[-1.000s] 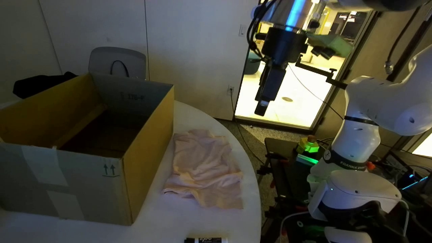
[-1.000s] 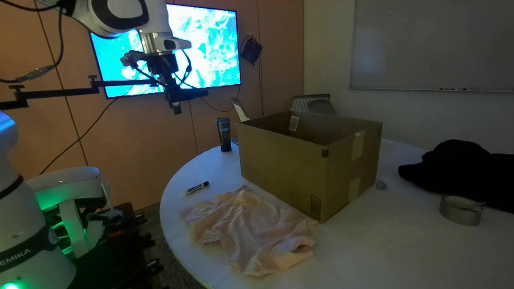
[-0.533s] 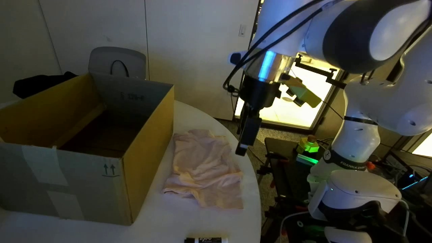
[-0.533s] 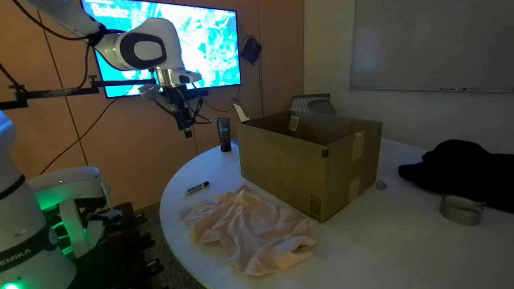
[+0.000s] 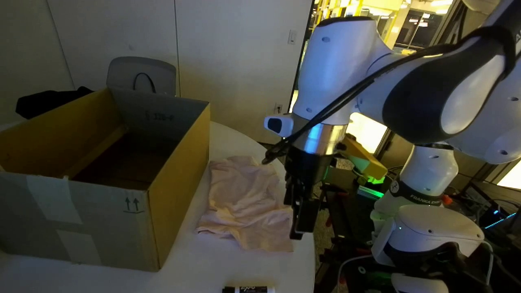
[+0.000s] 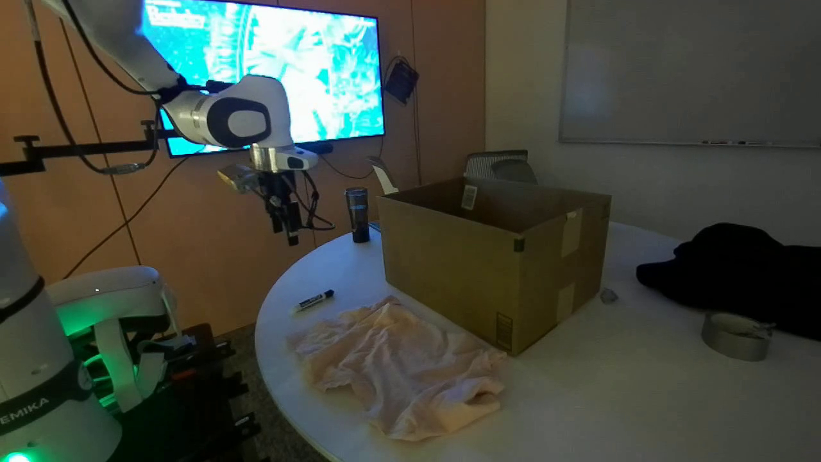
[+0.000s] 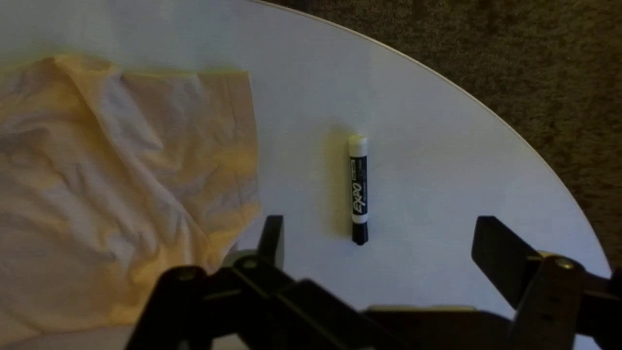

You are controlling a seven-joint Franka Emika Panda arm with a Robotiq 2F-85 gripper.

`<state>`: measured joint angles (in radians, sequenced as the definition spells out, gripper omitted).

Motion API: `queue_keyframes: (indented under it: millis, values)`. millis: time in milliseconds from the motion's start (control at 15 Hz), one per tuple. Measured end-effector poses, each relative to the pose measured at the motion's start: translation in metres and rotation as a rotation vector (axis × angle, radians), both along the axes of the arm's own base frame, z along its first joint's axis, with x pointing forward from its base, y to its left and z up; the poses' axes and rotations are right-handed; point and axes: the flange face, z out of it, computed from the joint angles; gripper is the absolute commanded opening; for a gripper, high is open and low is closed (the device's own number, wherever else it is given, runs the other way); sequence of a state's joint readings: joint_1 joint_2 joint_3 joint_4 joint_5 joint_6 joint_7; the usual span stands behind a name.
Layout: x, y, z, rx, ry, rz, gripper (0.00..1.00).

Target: Put the marker on the shirt, then wrap the marker in the shirt and put it in the box

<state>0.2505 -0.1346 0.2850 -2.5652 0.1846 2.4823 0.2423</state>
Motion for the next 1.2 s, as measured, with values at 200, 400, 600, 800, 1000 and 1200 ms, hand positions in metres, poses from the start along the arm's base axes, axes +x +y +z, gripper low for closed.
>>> queue_keyframes:
  millis: [200,400,600,800,1000,1200]
  values:
    - [0.000,0.017,-0.021,0.008,0.017,0.047,1.00]
    - [0.002,0.031,-0.040,0.019,0.031,0.079,1.00]
    - [0.005,0.047,-0.058,0.036,0.048,0.101,1.00]
    - [0.010,0.058,-0.077,0.051,0.051,0.107,1.00]
    - [0.015,0.064,-0.094,0.064,0.051,0.104,1.00]
    - [0.019,0.068,-0.111,0.072,0.059,0.102,1.00]
